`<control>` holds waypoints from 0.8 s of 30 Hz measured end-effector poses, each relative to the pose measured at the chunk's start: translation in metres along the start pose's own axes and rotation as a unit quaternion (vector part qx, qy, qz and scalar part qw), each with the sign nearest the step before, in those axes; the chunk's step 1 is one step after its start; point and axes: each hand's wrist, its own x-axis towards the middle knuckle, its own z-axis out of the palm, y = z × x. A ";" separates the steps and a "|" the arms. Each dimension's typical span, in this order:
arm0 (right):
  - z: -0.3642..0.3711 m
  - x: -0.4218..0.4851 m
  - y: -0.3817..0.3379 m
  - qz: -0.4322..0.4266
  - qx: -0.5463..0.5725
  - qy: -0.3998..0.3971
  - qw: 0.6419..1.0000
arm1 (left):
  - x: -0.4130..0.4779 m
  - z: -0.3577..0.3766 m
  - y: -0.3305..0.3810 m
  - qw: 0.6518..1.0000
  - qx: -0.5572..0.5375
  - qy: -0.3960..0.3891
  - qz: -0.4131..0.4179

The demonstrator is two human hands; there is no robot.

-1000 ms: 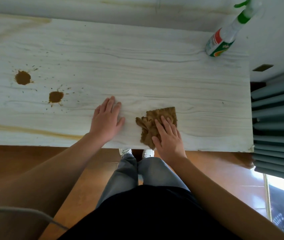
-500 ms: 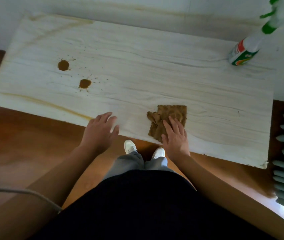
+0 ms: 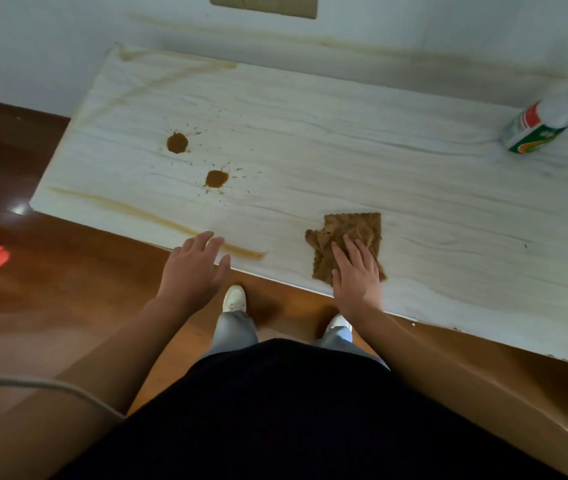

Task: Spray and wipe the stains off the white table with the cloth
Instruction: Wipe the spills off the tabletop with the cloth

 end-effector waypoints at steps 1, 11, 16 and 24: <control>0.004 0.001 -0.010 0.001 0.000 -0.001 1.000 | 0.005 0.000 -0.009 1.000 -0.003 -0.002 0.004; 0.057 0.018 -0.137 0.110 0.008 0.004 0.994 | 0.063 -0.013 -0.147 0.997 -0.011 0.012 0.077; 0.076 0.035 -0.217 0.142 0.021 -0.005 0.990 | 0.094 -0.016 -0.223 0.995 -0.003 0.005 0.099; 0.091 0.060 -0.275 0.087 0.004 -0.039 0.995 | 0.126 -0.016 -0.258 0.992 -0.023 0.031 0.120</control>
